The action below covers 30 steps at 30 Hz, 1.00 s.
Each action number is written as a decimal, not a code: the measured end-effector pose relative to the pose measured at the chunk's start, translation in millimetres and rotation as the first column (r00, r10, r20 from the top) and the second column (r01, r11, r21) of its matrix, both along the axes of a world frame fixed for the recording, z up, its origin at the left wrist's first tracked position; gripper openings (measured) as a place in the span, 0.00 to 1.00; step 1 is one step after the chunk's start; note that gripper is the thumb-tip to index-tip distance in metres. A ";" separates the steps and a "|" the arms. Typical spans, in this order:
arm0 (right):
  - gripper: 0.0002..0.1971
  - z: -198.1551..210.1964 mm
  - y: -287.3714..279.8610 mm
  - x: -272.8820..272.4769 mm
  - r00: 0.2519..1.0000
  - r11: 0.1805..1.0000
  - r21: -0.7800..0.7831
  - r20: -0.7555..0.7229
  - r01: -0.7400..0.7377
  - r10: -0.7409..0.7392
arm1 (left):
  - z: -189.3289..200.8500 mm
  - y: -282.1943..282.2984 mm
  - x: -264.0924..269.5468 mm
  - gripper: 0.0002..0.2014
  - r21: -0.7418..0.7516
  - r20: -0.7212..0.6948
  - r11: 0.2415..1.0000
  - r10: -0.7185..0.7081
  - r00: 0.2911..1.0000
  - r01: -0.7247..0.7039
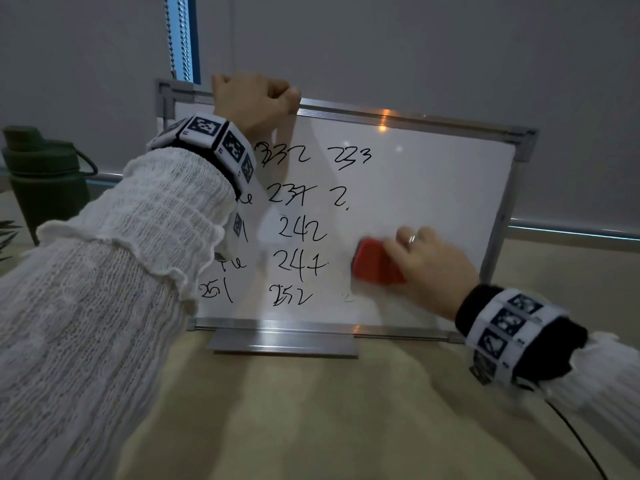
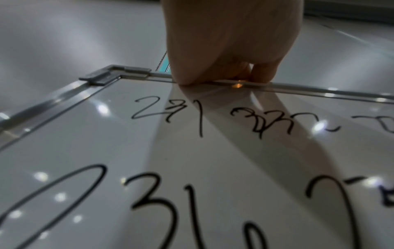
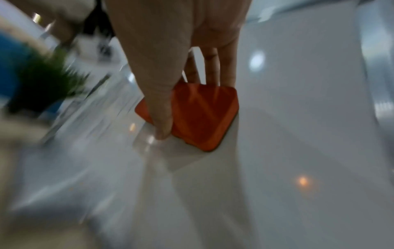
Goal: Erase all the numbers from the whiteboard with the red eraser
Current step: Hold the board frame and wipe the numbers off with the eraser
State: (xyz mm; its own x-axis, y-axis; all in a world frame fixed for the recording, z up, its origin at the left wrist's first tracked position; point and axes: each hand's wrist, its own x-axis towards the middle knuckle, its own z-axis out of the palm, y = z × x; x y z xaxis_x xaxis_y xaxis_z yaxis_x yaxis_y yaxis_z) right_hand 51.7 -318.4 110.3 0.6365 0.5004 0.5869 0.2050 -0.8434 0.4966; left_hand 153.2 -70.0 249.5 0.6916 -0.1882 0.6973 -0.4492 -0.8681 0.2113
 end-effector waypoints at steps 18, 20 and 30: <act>0.33 -26.9 39.9 2.8 1.000 1.000 -0.010 -0.010 -0.029 0.029 | -1.3 4.1 -0.4 0.21 -0.041 0.011 0.999 -0.031 0.999 0.031; 0.34 -34.2 37.3 1.4 0.996 0.991 -0.114 -0.069 -0.068 0.060 | -2.0 4.3 -0.8 0.19 -0.042 0.009 0.999 -0.033 0.999 0.033; 0.33 51.7 42.2 21.4 0.964 0.960 0.276 0.264 -0.050 -0.026 | -1.2 3.6 -3.3 0.16 -0.081 0.039 0.995 -0.051 0.998 0.054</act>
State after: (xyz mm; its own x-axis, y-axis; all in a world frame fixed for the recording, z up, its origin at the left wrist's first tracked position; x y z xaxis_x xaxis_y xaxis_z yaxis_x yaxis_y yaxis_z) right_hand 73.2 -276.2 162.0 0.4359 0.2999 0.8485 0.1106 -0.9535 0.2802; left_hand 149.9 -66.4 248.4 0.6558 -0.1644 0.7368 -0.5024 -0.8236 0.2634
